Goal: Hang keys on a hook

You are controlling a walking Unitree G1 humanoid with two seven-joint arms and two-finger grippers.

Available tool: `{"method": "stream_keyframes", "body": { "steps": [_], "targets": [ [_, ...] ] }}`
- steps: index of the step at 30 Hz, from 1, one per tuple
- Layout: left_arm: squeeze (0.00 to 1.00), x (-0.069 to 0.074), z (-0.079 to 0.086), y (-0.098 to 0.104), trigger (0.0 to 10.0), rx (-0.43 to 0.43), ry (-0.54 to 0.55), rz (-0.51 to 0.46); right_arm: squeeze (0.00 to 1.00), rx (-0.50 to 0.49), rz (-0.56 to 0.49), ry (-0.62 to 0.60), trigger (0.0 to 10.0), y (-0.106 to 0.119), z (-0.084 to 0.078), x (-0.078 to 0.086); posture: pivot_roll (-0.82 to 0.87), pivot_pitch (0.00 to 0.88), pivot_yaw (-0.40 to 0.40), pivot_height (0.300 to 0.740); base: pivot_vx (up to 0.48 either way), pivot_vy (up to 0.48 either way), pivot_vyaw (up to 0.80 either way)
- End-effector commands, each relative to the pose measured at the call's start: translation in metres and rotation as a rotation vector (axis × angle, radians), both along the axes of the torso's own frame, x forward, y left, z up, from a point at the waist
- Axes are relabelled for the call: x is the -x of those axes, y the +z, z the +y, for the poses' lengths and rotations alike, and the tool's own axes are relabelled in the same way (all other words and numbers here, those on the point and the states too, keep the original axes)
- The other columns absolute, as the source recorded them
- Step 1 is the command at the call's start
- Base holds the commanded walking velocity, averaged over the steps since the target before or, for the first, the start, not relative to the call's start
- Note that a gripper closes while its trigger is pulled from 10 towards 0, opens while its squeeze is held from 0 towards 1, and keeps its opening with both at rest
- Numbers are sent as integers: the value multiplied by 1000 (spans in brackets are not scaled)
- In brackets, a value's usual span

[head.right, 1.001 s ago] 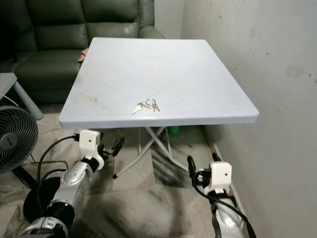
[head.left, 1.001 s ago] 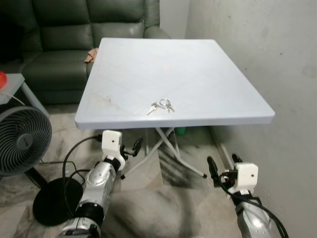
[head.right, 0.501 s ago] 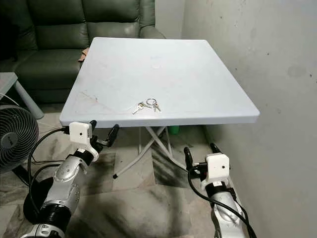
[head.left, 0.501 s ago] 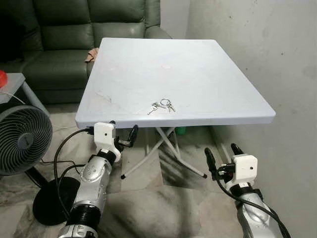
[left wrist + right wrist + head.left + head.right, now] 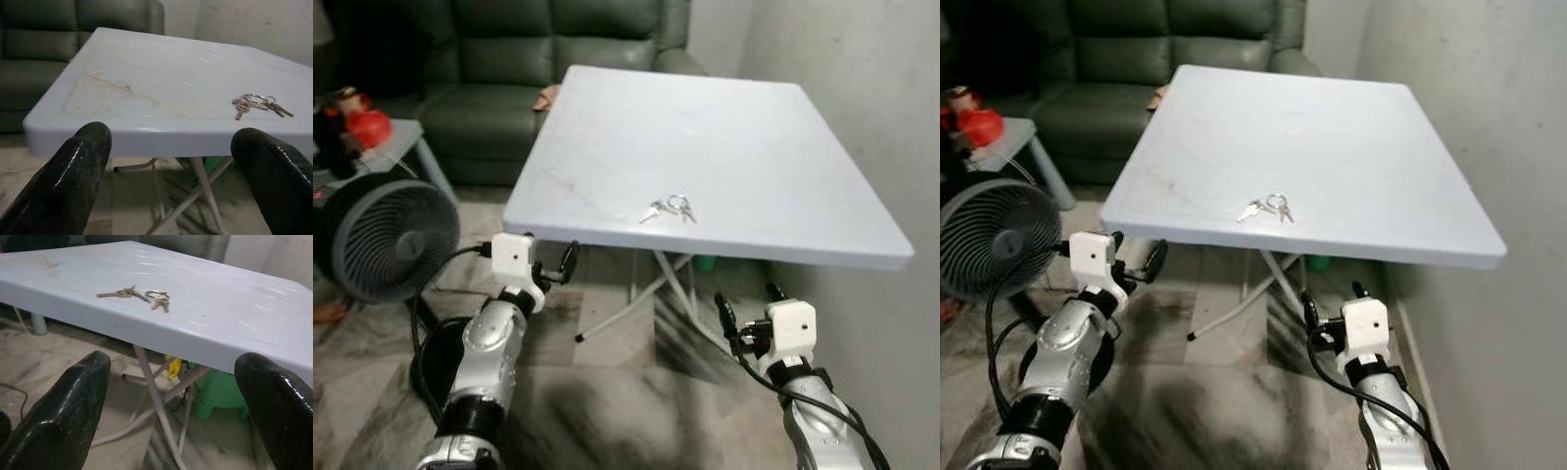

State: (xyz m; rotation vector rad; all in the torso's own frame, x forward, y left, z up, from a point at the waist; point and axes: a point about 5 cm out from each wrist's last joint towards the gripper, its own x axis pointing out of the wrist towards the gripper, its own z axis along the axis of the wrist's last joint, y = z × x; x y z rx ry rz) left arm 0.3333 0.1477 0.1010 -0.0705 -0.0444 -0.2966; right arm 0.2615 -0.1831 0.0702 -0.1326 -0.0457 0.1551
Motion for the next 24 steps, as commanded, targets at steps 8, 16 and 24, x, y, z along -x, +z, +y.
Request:
{"method": "stream_keyframes", "body": {
  "steps": [8, 16, 24],
  "targets": [
    [0, -1, 0, 3, 10000, 2, 1, 2, 0, -40, 1, -10, 10000, 5, 0, -2, 15, 0, -30, 740, 0, 0, 0],
    [0, -5, 0, 8, 10000, 29, 1, 4, 0, -37, 9, -1, 10000, 5, -1, -4, 21, 0, -35, 740, 0, 0, 0],
    [0, -5, -2, 9, 10000, 34, -13, 1, 0, -43, -2, 5, 10000, 9, -1, -6, 21, 0, -35, 740, 150, 0, 0]
  ]
}}
